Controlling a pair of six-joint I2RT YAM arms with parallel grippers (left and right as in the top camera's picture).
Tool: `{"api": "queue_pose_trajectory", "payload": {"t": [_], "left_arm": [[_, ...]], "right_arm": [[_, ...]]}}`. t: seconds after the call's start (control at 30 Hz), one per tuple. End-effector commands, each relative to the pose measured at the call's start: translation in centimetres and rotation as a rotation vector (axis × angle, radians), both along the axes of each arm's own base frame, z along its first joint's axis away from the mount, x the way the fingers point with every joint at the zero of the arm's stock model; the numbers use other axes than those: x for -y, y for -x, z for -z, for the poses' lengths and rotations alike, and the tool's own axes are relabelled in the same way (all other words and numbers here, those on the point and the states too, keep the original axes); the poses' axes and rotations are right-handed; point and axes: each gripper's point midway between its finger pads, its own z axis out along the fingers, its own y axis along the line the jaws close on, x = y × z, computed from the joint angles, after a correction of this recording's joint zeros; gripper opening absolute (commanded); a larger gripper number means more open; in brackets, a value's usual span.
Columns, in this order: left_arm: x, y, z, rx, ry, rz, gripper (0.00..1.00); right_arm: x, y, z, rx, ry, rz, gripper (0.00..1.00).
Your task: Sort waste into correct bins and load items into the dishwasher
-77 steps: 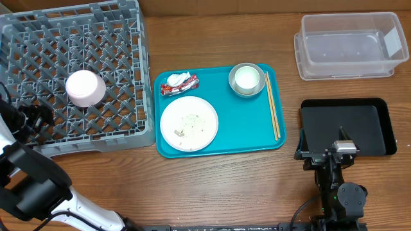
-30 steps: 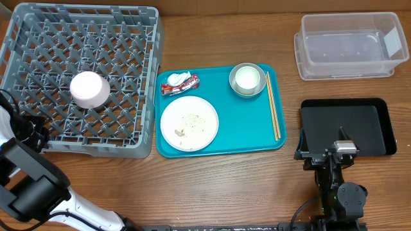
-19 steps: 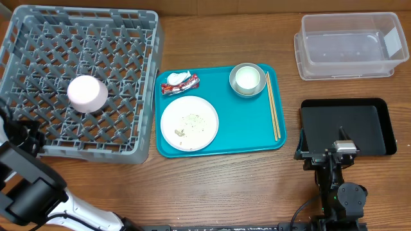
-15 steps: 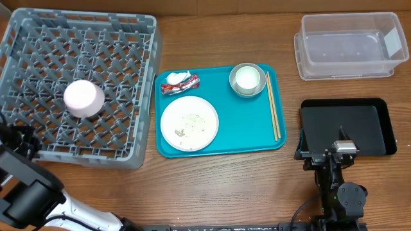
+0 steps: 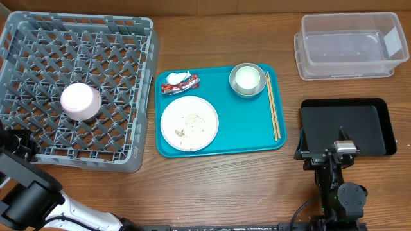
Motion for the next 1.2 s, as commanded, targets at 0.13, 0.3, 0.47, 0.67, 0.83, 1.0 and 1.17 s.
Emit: {"api": "queue_pose_trajectory", "payload": {"t": [0.13, 0.3, 0.47, 0.67, 0.83, 1.0, 1.17], "left_arm": [[-0.5, 1.7, -0.2, -0.037, -0.006, -0.151, 0.04], [0.5, 2.0, -0.3, -0.050, 0.036, -0.152, 0.04], [1.3, 2.6, -0.3, -0.077, 0.065, -0.151, 0.04], [1.4, 3.0, -0.4, -0.094, 0.068, -0.150, 0.04], [1.2, 2.8, -0.3, -0.086, 0.059, -0.149, 0.08], [0.8, 2.5, -0.3, -0.074, 0.047, -0.145, 0.67], [0.4, 2.2, -0.4, -0.057, 0.033, -0.109, 1.00]], "right_arm": [[-0.3, 0.0, 0.1, 0.005, 0.003, -0.012, 1.00], [-0.3, 0.0, 0.1, 0.005, 0.003, -0.012, 1.00], [-0.3, 0.0, 0.1, 0.005, 0.003, -0.012, 1.00], [-0.3, 0.0, 0.1, 0.005, 0.003, -0.012, 1.00], [-0.3, 0.0, 0.1, 0.005, 0.003, -0.012, 1.00], [-0.3, 0.0, 0.1, 0.005, 0.003, -0.012, 1.00], [-0.3, 0.0, 0.1, 0.005, 0.003, -0.012, 1.00]]}}
